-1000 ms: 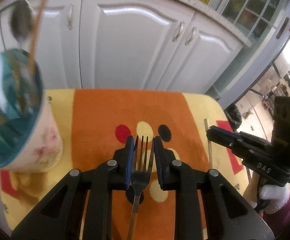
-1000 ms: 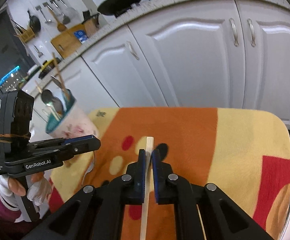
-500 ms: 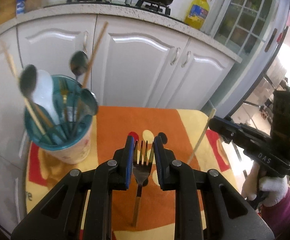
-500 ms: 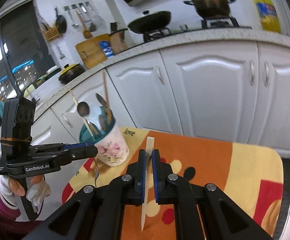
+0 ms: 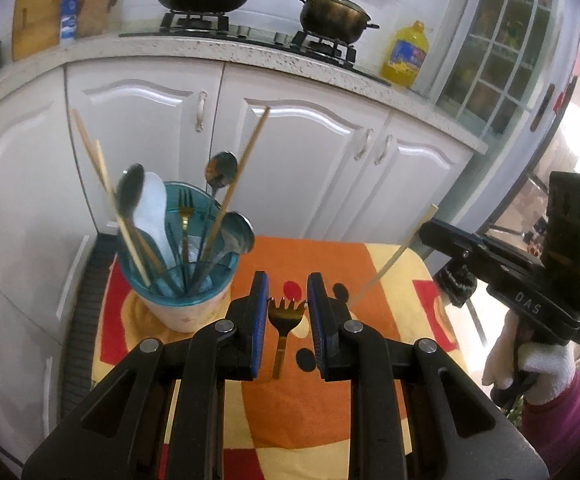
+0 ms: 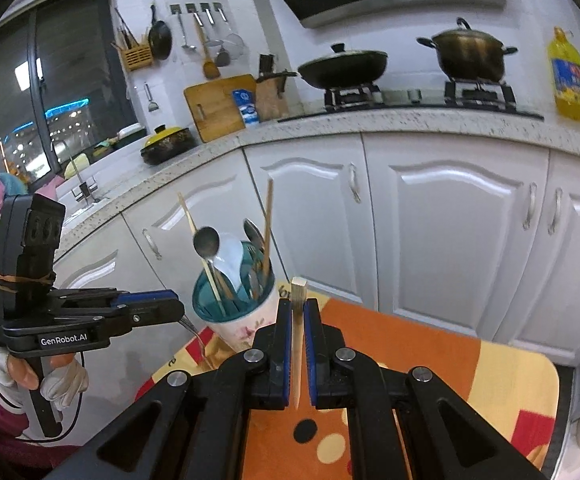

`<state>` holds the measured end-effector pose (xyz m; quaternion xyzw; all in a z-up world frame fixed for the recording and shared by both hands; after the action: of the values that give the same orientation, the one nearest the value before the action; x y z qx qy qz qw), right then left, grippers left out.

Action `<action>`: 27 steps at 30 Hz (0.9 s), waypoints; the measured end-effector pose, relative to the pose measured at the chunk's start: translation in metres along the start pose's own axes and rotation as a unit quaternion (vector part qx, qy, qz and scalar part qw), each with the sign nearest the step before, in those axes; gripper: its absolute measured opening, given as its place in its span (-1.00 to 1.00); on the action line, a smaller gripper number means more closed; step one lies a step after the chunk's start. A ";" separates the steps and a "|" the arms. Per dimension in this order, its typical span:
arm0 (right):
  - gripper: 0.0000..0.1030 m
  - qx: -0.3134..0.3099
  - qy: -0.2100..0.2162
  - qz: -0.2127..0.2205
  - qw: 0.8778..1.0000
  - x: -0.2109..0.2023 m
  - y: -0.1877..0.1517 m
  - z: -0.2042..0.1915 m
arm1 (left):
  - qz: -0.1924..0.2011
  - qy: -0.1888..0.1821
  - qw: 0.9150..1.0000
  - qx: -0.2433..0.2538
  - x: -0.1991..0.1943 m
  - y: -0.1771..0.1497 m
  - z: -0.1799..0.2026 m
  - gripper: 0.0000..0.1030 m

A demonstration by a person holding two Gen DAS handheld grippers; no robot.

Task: Organize utensils
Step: 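Lift the fork and chopstick and carry both toward the floral holder, then lower the fork into the holder with the left tool while the right tool inserts the chopstick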

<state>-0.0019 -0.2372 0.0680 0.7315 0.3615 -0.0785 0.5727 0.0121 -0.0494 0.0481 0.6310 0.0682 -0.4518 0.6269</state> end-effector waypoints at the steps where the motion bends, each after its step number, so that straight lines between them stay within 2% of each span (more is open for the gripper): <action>1: -0.89 -0.003 0.000 0.002 1.000 -0.001 0.003 -0.002 | 0.002 0.002 1.000 0.000 -0.003 0.001 -0.001 -0.64; 9: -0.90 -0.018 0.006 0.015 1.000 -0.005 0.020 -0.015 | 0.012 -0.009 1.000 -0.013 -0.024 0.017 -0.010 -0.65; 14: -0.90 -0.028 0.010 0.023 0.999 -0.009 0.033 -0.025 | 0.028 -0.020 0.999 -0.027 -0.045 0.040 -0.019 -0.65; 18: -0.90 -0.043 0.018 0.033 0.998 -0.012 0.051 -0.037 | 0.050 -0.013 0.998 -0.032 -0.065 0.065 -0.030 -0.65; 22: -0.90 -0.040 0.046 0.047 0.997 -0.018 0.074 -0.050 | 0.069 -0.005 0.997 -0.034 -0.082 0.090 -0.041 -0.65; 27: -0.90 -0.046 0.064 0.066 0.995 -0.015 0.096 -0.070 | 0.095 0.030 0.994 -0.035 -0.093 0.117 -0.062 -0.65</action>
<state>0.0257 -0.1886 0.1738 0.7303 0.3517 0.0227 0.5852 0.0644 0.0244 0.1823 0.6251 0.0423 -0.3684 0.6868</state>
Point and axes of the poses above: each gripper's, at about its wrist camera, not at the fingertips, and x roughly the way its jaws point, z to its right, y to its top, the point moved 4 cm from there along x, roughly the way its jaws point, and after that the axes turned 6 degrees about x, right-handed, at the moved point
